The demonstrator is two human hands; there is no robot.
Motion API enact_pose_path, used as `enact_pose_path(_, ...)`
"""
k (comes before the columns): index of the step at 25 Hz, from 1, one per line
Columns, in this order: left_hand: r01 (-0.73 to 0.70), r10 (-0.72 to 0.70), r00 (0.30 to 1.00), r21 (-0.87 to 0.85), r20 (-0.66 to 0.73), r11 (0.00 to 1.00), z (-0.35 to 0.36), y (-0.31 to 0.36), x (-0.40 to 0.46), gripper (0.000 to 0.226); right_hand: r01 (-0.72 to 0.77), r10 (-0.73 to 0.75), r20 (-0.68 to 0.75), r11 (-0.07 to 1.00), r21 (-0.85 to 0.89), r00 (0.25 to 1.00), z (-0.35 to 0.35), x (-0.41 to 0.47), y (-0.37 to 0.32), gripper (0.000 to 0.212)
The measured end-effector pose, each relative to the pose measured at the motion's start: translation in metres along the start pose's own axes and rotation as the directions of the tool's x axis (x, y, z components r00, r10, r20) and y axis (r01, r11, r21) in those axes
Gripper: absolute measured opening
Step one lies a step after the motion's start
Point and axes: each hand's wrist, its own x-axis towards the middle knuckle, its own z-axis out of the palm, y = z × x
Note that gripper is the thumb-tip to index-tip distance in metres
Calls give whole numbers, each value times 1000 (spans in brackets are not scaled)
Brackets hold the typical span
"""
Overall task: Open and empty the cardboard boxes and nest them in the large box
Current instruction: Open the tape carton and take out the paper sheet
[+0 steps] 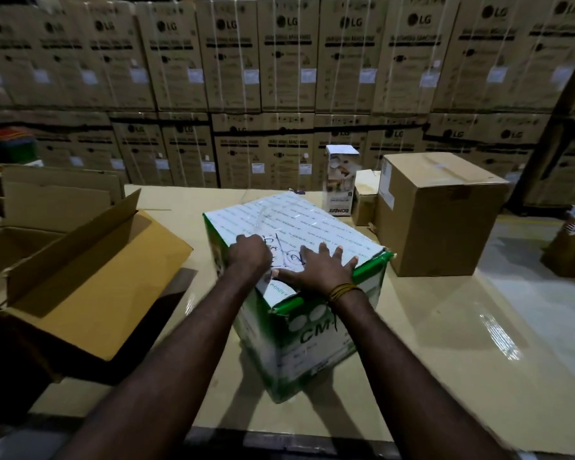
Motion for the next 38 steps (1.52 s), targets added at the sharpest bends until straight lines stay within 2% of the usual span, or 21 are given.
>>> enact_pose_path(2,-13,13,1000,-18,-8,1000,-1,9,-8,31,11,-11,28,1000,-21,1000,-2,-7,-6,112)
enact_pose_path(7,-136,135,988,12,77,991,-12,39,-36,21,-8,18,125,997,-76,992,-25,-12,14,102)
enact_pose_path(10,-230,246,959,-128,137,965,-12,51,-50,19,45,-29,177,995,-87,984,-48,-10,36,88)
enact_pose_path(12,-292,341,928,-272,153,917,-9,54,-57,27,33,-13,191,994,-102,981,-60,-10,43,97)
enact_pose_path(14,-362,418,902,-338,109,869,-8,48,-55,32,-14,38,213,994,-111,976,-64,-11,44,110)
enact_pose_path(16,-428,467,879,-282,90,859,-15,34,-40,43,-51,77,240,992,-111,968,-64,-12,39,117)
enact_pose_path(18,-444,487,860,-245,154,862,-19,16,-14,58,-102,127,248,989,-111,960,-67,-14,31,126)
enact_pose_path(20,-495,532,817,-201,225,845,-22,2,10,80,-144,178,207,975,-172,962,-68,-21,21,133)
enact_pose_path(22,-571,584,762,-136,278,810,-24,-7,26,102,-180,212,89,942,-283,973,-66,-32,11,137)
enact_pose_path(23,-600,610,741,-131,281,789,-25,-8,31,109,-198,212,12,928,-315,977,-65,-38,5,138)
enact_pose_path(25,-669,676,709,-112,200,735,-30,-9,33,120,-233,183,-179,918,-320,967,-58,-49,-8,139)
enact_pose_path(26,-705,708,695,-75,129,706,-33,-9,30,124,-260,169,-297,918,-299,940,-53,-54,-15,138)
enact_pose_path(28,-754,753,656,4,-50,657,-39,-11,22,126,-325,148,-537,911,-252,831,-40,-63,-25,129)
enact_pose_path(30,-783,766,588,55,-261,620,-46,-16,12,108,-377,92,-728,895,-239,679,-27,-72,-35,108)
enact_pose_path(33,-790,701,495,70,-514,609,-58,-30,0,71,-423,24,-886,884,-197,463,-22,-89,-54,64)
enact_pose_path(35,-778,650,467,71,-599,624,-63,-45,-11,52,-419,24,-925,896,-148,379,-18,-102,-71,42)
enact_pose_path(36,-780,654,463,76,-599,621,-67,-55,-19,43,-403,32,-933,907,-123,358,-12,-109,-80,34)
enact_pose_path(38,-789,689,517,31,-507,614,-73,-74,-37,26,-347,42,-940,934,-83,338,7,-124,-93,24)
